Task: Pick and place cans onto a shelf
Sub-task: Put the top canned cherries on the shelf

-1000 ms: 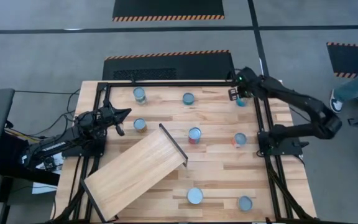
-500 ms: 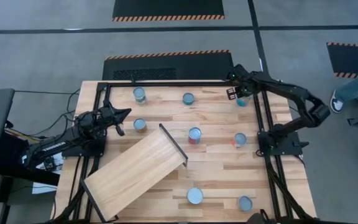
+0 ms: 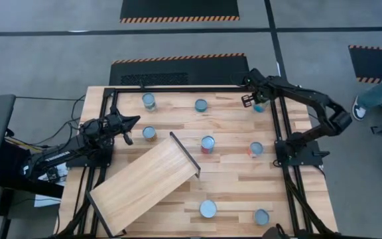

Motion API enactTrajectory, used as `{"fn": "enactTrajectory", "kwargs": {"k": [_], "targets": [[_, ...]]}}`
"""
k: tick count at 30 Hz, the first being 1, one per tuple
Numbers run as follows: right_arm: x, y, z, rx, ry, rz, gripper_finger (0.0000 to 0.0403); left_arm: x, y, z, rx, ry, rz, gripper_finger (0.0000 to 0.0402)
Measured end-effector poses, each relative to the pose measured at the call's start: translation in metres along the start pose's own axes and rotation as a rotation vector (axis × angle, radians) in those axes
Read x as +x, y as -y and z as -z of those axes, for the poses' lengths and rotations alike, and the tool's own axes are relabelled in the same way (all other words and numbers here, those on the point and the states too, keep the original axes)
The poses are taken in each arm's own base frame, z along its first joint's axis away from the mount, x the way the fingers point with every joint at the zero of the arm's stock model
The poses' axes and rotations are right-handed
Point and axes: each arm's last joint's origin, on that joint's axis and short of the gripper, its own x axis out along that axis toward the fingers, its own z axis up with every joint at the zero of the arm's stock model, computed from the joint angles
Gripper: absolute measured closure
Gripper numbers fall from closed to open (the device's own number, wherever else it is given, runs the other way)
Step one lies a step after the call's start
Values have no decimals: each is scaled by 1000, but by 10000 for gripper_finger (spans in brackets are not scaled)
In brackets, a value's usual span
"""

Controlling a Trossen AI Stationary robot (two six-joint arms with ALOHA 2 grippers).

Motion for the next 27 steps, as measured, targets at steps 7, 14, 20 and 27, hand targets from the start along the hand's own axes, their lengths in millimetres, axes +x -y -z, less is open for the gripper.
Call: {"fn": "enactTrajectory", "kwargs": {"k": [7, 14, 20, 27], "targets": [[-8, -7, 4, -31, 10, -54, 393, 0, 0, 0, 1, 0, 0, 401], [-38, -17, 17, -80, 73, -184, 398, 0, 0, 0, 1, 0, 0, 402], [-76, -32, 27, -140, 83, -232, 399, 0, 0, 0, 2, 0, 0, 401], [-154, -64, 27, -288, 254, -408, 399, 0, 0, 0, 2, 0, 0, 401]]}}
